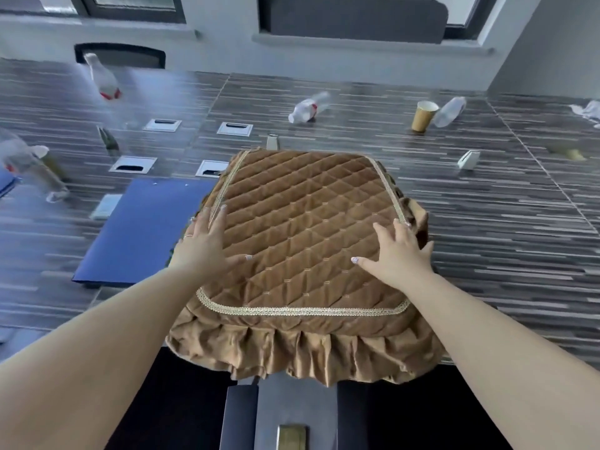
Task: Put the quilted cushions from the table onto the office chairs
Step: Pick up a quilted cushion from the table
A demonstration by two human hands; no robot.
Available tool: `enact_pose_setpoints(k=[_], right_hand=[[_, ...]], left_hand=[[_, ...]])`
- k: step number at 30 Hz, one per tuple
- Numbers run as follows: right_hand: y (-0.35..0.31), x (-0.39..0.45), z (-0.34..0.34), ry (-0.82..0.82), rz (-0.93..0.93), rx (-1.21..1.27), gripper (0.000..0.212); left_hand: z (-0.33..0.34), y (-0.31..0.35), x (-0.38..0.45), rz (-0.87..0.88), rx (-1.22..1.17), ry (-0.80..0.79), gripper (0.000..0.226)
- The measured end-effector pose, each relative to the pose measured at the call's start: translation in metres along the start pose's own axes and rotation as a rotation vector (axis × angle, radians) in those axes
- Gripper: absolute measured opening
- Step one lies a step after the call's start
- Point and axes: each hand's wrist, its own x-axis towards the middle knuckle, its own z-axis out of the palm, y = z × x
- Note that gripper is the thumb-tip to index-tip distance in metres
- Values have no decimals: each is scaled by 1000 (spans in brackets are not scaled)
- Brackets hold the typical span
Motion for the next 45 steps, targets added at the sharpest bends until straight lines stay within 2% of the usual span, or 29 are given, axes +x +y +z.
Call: enact_pose_setpoints(k=[5, 10, 14, 16, 20, 23, 30, 38, 42, 45], right_hand=[[5, 26, 19, -105, 98, 94, 104], [3, 36, 23, -115, 246, 266, 114], [1, 38, 23, -148, 301, 252, 119], [-1, 37, 22, -107, 323, 238, 118], [-2, 29, 20, 130, 321, 288, 108], [-1, 22, 18, 255, 283, 368, 99], [-34, -24, -1, 390, 184, 516, 93], [-136, -105, -20, 372, 73, 602, 102], [-199, -171, -17, 349, 9, 655, 100], [-246, -228, -10, 325, -40, 669, 87]], left_hand=[[28, -4, 26, -112, 6, -120, 117], [31, -7, 47, -306, -164, -101, 121], [31, -10, 51, -430, -224, -72, 118], [28, -11, 47, -443, -216, -16, 113], [19, -9, 35, -416, -263, 110, 112], [14, -9, 22, -415, -262, 144, 113], [-19, -55, -44, -477, -277, 206, 114], [-72, -157, -166, -617, -349, 371, 123], [-94, -226, -255, -712, -418, 436, 113], [-108, -280, -324, -767, -510, 475, 100]])
